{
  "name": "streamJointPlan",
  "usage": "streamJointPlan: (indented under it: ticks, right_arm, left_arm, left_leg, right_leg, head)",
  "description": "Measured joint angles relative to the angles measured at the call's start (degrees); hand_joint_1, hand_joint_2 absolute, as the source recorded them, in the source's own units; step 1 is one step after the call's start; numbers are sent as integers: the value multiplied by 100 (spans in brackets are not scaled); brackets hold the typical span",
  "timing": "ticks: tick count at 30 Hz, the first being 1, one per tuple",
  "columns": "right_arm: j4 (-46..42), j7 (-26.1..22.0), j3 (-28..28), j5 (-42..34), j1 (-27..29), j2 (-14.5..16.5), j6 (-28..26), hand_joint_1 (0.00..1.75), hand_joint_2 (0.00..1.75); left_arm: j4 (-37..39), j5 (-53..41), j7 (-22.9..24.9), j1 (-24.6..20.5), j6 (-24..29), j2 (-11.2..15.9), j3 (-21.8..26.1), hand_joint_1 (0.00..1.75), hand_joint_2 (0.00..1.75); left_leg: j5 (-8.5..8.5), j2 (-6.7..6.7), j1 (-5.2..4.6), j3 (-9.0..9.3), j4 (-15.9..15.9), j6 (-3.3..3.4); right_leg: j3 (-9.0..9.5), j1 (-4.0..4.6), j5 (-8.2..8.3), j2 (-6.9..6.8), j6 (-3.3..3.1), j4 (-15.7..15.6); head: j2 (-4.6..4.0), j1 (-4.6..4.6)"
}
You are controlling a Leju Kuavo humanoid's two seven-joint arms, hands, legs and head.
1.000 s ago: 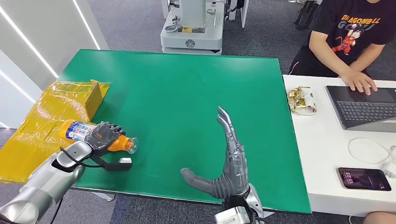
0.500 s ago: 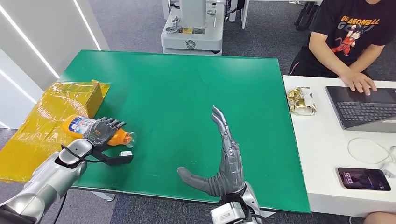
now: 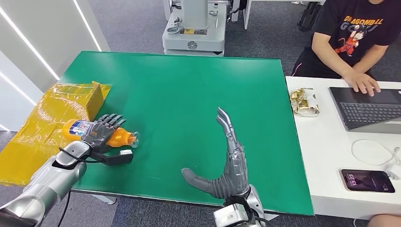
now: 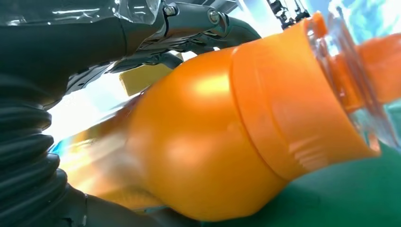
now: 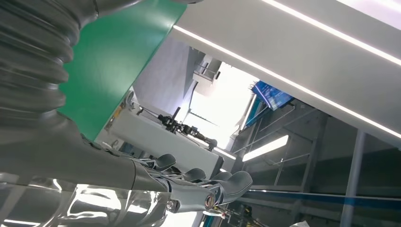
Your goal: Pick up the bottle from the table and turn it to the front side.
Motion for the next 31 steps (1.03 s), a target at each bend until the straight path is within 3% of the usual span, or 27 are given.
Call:
streamJointPlan:
  ticks: [6,12,24,31]
  right_arm:
    - [0,6,0,32,17,-32,0,0,175]
    - [-1,40,-1,125,69,-38,-24,0,175]
    - [-164,186,-153,445,290,-37,6,0,175]
    - [-348,252,-261,655,407,-33,141,0,175]
  left_arm:
    - [-25,218,48,216,460,-1,219,0,175]
    - [-487,538,50,860,1241,-34,836,0,175]
    - [-2212,581,-42,2360,1060,-89,2607,0,175]
    - [-3357,1631,-767,2821,873,-531,3105,0,175]
  left_leg:
    - [-2,7,0,0,0,-1]
    - [-2,13,0,-14,0,-1]
    - [-5,11,1,-30,0,-3]
    - [-6,5,0,-33,1,-1]
  right_leg:
    - [-4,0,0,7,0,-1]
    - [-22,0,0,15,0,-3]
    - [-35,0,-4,14,3,-6]
    - [-32,-1,-4,6,3,-10]
  head:
    - [0,0]
    - [0,0]
    - [0,0]
    - [0,1]
